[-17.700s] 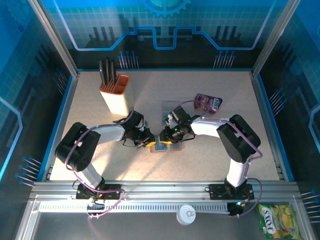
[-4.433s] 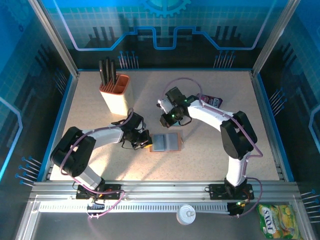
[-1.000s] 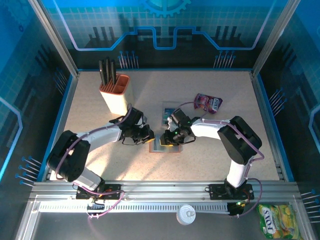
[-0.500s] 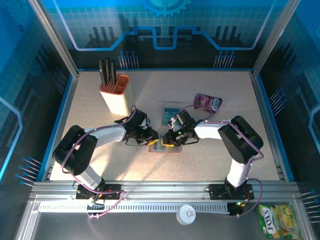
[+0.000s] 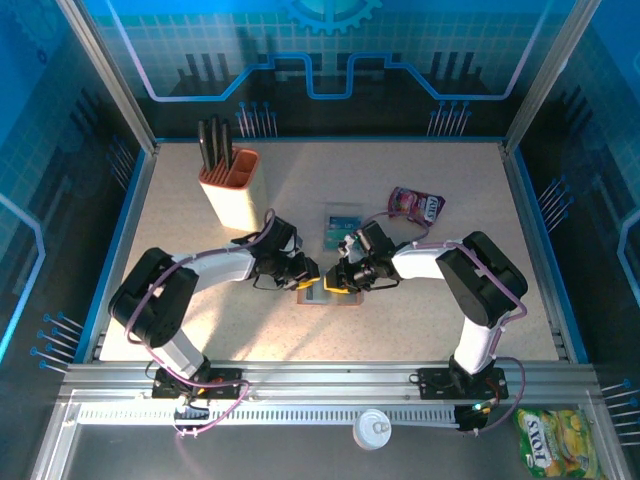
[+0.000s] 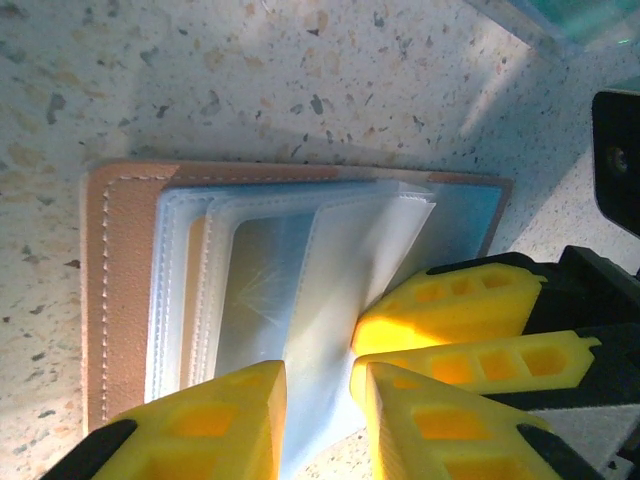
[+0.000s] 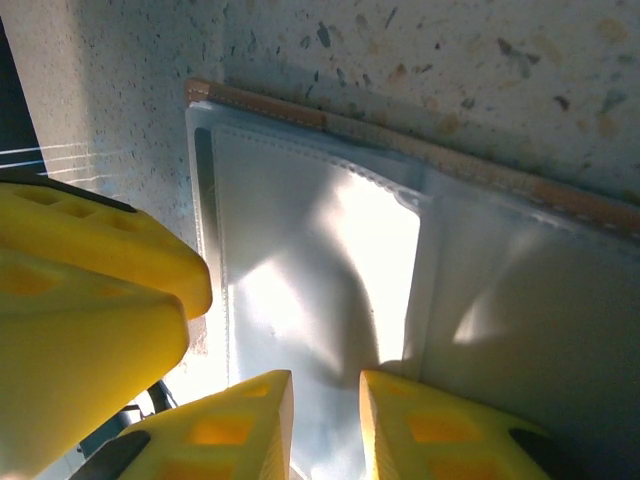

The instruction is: Take the credit cards out of the card holder

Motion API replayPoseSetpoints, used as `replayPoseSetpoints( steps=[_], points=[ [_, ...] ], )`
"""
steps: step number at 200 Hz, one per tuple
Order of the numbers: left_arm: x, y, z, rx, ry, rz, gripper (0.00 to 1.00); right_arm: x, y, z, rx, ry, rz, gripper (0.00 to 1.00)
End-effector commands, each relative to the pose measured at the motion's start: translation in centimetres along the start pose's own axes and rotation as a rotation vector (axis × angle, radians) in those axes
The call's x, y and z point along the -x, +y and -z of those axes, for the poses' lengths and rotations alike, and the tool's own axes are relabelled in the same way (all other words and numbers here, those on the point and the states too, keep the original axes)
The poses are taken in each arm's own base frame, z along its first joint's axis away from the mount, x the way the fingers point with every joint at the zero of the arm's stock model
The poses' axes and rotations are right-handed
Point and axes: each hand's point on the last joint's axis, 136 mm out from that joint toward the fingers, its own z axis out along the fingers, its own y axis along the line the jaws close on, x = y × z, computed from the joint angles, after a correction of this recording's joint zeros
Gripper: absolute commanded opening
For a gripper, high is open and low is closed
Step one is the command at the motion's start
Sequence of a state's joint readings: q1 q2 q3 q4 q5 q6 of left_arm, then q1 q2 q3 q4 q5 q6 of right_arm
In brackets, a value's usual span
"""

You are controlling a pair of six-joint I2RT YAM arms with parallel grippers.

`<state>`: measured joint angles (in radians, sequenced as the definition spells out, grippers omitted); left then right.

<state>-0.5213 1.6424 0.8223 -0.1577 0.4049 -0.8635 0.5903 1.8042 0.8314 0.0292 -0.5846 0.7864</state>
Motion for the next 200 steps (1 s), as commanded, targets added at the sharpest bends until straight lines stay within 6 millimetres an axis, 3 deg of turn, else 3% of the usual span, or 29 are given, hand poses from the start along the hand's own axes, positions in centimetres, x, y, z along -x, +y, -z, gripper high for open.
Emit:
replayPoseSetpoints(
  steps=[1, 87, 150, 200],
  points=[
    [-0.2, -0.2, -0.5, -0.008, 0.020, 0.009, 0.28, -0.6, -1.1, 0.0, -0.012, 0.014, -0.045, 0.26],
    [-0.3, -0.2, -0.8, -0.006, 0.031, 0.018, 0.26, -0.7, -1.2, 0.1, -0.008, 0.015, -0.046, 0.26],
    [0.0, 0.5, 0.3, 0.056, -0.014, 0.000, 0.33, -0.6, -1.2, 0.1, -0.006, 0.014, -0.046, 0.26],
    [-0.2, -0.6, -0.3, -0.009, 0.008, 0.001, 0.29, -0.7, -1.1, 0.1, -0.001, 0.013, -0.046, 0.26]
  ],
)
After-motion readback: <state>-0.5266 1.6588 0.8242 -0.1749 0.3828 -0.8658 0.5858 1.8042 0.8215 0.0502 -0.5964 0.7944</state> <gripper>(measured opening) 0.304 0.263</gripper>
